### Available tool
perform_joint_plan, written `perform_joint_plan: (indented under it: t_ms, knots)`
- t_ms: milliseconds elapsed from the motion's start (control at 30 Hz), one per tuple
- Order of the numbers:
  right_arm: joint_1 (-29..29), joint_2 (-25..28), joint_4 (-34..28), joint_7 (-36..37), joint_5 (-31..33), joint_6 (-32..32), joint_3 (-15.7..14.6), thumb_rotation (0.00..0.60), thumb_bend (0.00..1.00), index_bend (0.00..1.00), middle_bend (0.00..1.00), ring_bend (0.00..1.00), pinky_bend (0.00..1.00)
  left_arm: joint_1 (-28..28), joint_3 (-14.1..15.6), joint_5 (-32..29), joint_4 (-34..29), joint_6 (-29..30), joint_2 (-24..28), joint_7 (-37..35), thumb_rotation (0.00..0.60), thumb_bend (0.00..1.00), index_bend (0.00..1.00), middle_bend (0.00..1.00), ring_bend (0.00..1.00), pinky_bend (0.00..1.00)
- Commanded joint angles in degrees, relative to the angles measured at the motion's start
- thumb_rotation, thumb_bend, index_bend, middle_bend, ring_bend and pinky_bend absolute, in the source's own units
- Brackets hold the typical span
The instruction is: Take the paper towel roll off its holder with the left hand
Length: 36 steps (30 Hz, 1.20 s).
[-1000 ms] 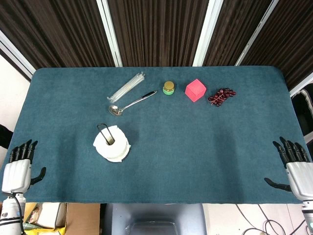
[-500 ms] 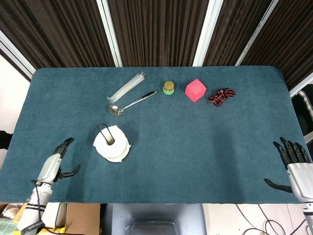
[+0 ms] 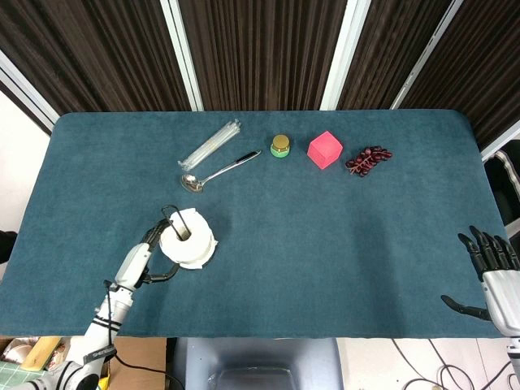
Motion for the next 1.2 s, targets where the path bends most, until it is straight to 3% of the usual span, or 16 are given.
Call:
perform_joint_plan:
  t_ms: [33, 467, 567, 700, 800, 1000, 1200]
  knots:
    - [-0.09, 0.13, 0.02, 0.36, -0.19, 0.2, 0.0, 0.6, 0.12, 0.0, 0.0, 0.0, 0.09, -1.28, -0.23, 0.1, 1.97, -0.47, -2.04, -2.33, 0.6, 0.36, 0.0, 0.0, 0.0, 0.01]
    - [-0.33, 0.25, 0.13, 1.71, -0.28, 0.89, 0.34, 0.6, 0.12, 0.0, 0.0, 0.0, 0.09, -3.42, -0.89, -0.84, 6.73, -0.16, -7.24, -10.82, 0.6, 0.34, 0.0, 0.0, 0.0, 0.03]
    - [-0.29, 0.24, 0.16, 1.83, -0.32, 0.77, 0.33, 0.6, 0.12, 0.0, 0.0, 0.0, 0.09, -2.81, -1.57, -1.28, 8.16, 2.38, -9.14, -11.55, 0.6, 0.34, 0.05, 0.1, 0.02, 0.18]
    - [-0.27, 0.11, 0.22, 1.57, -0.31, 0.65, 0.32, 0.6, 0.12, 0.0, 0.0, 0.0, 0.09, -2.2, -2.22, -0.77, 11.1, 6.4, -11.65, -11.85, 0.6, 0.34, 0.24, 0.29, 0.2, 0.41]
    - [-0.22, 0.04, 0.22, 1.47, -0.29, 0.43, 0.28, 0.6, 0.12, 0.0, 0.0, 0.0, 0.09, -2.05, -2.2, 0.03, 13.06, 8.63, -12.78, -11.45, 0.6, 0.34, 0.33, 0.36, 0.28, 0.5]
    - [-0.16, -0.02, 0.17, 1.26, -0.22, 0.16, 0.24, 0.6, 0.12, 0.0, 0.0, 0.0, 0.09, -2.23, -2.45, 0.93, 12.93, 10.75, -12.03, -10.82, 0.6, 0.34, 0.39, 0.39, 0.32, 0.54]
    - [-0.17, 0.04, 0.07, 1.31, -0.14, 0.1, 0.27, 0.6, 0.12, 0.0, 0.0, 0.0, 0.09, -4.16, -5.91, 2.6, 5.61, 13.06, -5.13, -6.53, 0.6, 0.34, 0.39, 0.38, 0.31, 0.55]
